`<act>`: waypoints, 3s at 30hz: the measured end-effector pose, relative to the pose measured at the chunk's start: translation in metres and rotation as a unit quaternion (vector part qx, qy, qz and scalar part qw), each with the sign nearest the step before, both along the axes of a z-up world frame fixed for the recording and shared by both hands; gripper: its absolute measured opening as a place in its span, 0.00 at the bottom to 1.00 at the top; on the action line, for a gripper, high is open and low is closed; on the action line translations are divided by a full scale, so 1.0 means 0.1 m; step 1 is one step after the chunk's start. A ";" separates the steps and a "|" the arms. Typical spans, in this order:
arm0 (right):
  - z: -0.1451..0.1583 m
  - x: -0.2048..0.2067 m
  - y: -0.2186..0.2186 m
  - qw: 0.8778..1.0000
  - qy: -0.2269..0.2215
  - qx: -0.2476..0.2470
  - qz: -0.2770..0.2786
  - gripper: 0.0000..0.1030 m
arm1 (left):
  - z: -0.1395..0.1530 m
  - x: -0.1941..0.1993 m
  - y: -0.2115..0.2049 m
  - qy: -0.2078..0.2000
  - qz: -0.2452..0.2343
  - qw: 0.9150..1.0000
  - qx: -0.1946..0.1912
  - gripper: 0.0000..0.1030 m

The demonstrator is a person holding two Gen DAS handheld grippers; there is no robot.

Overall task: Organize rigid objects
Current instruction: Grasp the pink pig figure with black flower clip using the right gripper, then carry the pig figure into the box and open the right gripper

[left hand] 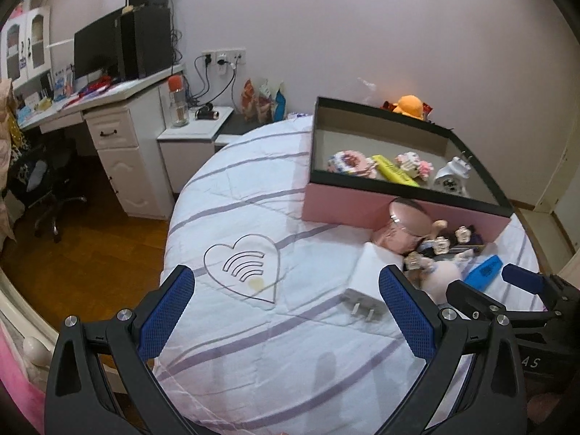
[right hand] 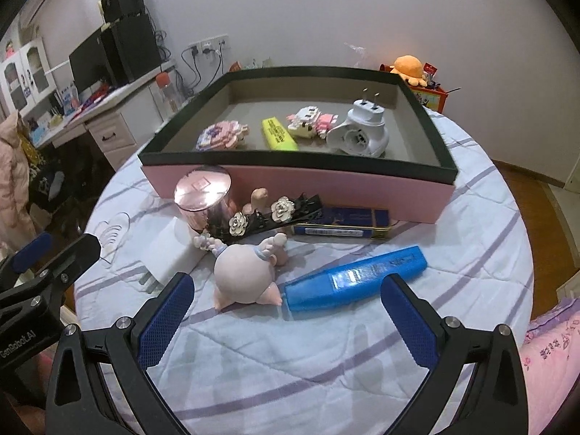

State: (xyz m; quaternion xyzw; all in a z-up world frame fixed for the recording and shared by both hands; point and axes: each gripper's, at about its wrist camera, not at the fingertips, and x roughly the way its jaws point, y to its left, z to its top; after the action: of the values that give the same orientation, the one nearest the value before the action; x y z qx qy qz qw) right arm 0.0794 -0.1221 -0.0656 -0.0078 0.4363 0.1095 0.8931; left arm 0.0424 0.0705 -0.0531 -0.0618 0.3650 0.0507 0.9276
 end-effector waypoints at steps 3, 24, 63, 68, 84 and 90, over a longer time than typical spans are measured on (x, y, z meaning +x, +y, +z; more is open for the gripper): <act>-0.07 0.06 0.07 1.000 0.007 -0.010 0.005 1.00 | -0.07 0.03 0.09 0.006 0.008 1.000 -0.008 1.00; -0.21 0.07 0.26 0.998 -0.008 -0.053 0.038 0.49 | -0.09 0.01 0.11 0.006 -0.001 1.000 -0.019 1.00; 0.48 0.12 -0.16 0.998 -0.051 -0.019 0.025 0.49 | 0.48 0.36 -0.19 -0.043 -0.021 0.999 -0.001 1.00; 0.63 0.48 -0.17 0.998 -0.053 -0.016 0.022 0.49 | 0.57 0.73 -0.19 -0.044 -0.017 0.999 0.002 1.00; 0.50 1.70 0.00 0.999 -0.015 -0.018 0.030 0.49 | 0.45 1.85 -0.07 -0.021 -0.009 1.000 0.001 1.00; 0.34 1.99 0.12 0.999 0.012 -0.027 0.037 0.49 | 0.30 2.09 -0.02 -0.004 -0.005 1.000 -0.005 1.00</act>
State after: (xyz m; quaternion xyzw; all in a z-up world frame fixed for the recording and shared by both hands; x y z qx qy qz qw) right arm 0.2781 -0.1102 -0.0316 -0.0468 0.4491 0.1309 0.8826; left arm 0.2518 0.0680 -0.0232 -0.0653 0.3615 0.0443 0.9291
